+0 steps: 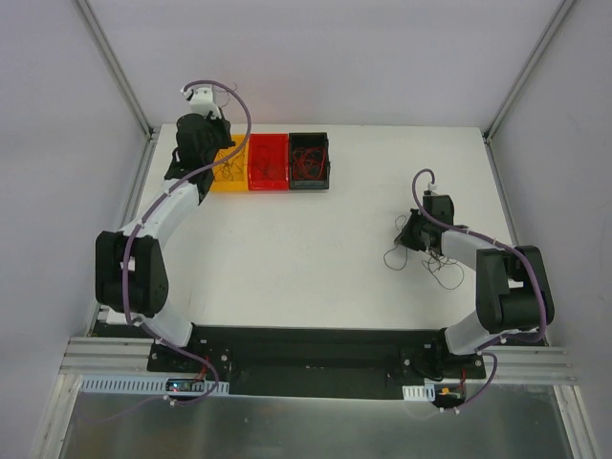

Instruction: Untangle the cables

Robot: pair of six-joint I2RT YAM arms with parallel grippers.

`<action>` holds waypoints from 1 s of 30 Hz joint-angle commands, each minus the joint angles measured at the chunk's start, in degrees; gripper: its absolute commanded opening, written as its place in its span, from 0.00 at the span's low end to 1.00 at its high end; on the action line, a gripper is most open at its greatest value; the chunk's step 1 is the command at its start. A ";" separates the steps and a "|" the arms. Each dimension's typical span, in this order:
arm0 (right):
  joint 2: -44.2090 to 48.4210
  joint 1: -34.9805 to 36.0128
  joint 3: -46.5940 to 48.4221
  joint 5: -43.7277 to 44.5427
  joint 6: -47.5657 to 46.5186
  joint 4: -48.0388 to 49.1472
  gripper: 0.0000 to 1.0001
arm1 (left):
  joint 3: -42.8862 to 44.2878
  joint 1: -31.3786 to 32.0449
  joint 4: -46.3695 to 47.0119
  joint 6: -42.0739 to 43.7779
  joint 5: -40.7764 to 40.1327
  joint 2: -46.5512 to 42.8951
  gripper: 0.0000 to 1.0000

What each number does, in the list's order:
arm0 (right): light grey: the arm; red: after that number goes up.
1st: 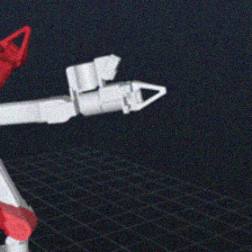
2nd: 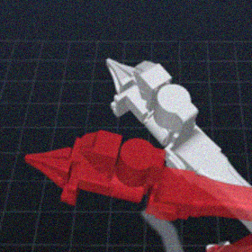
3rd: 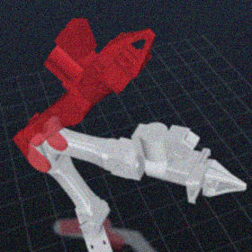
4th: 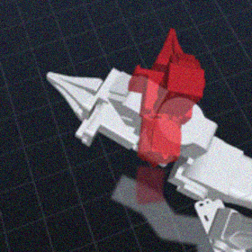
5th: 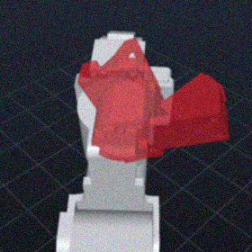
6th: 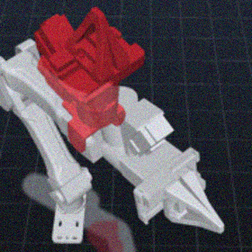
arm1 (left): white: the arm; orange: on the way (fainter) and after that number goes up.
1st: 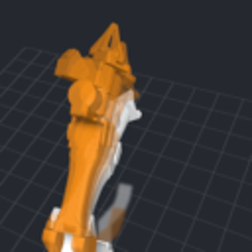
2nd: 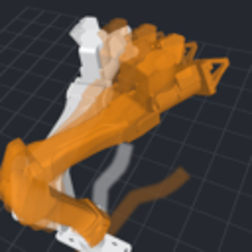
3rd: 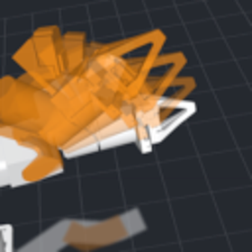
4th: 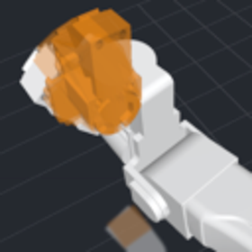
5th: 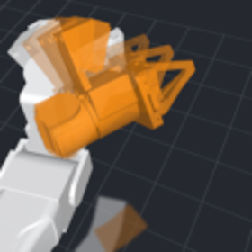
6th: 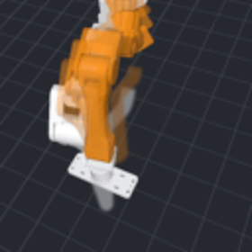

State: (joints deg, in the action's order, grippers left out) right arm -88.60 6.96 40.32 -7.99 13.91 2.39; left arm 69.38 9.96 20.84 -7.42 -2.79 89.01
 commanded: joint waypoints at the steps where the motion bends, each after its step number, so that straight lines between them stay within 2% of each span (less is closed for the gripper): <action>1: -0.97 -0.11 1.43 -0.01 -0.90 -1.07 0.01 | 4.62 -2.57 14.56 -0.14 5.25 7.04 0.00; 8: -1.05 -0.11 1.43 0.08 -1.17 -1.25 0.01 | -0.38 -7.40 36.35 -5.31 14.12 17.68 0.00; 10: -1.05 -0.11 1.43 0.08 -1.26 -1.08 0.01 | -2.40 -8.28 39.53 -7.07 15.96 18.83 0.00; 21: -1.23 0.16 1.61 -0.45 -1.25 -0.64 0.01 | -21.47 -9.52 50.69 -10.86 17.11 14.17 0.00; 30: -1.23 0.42 1.52 -0.62 -1.34 -0.72 0.01 | -30.09 -10.73 53.59 -11.82 15.18 11.71 0.00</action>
State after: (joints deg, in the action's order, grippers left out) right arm -88.90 7.05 40.64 -8.21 13.74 2.37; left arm 41.52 0.69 67.40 -17.41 12.86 104.51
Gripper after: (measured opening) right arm 0.011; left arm 0.006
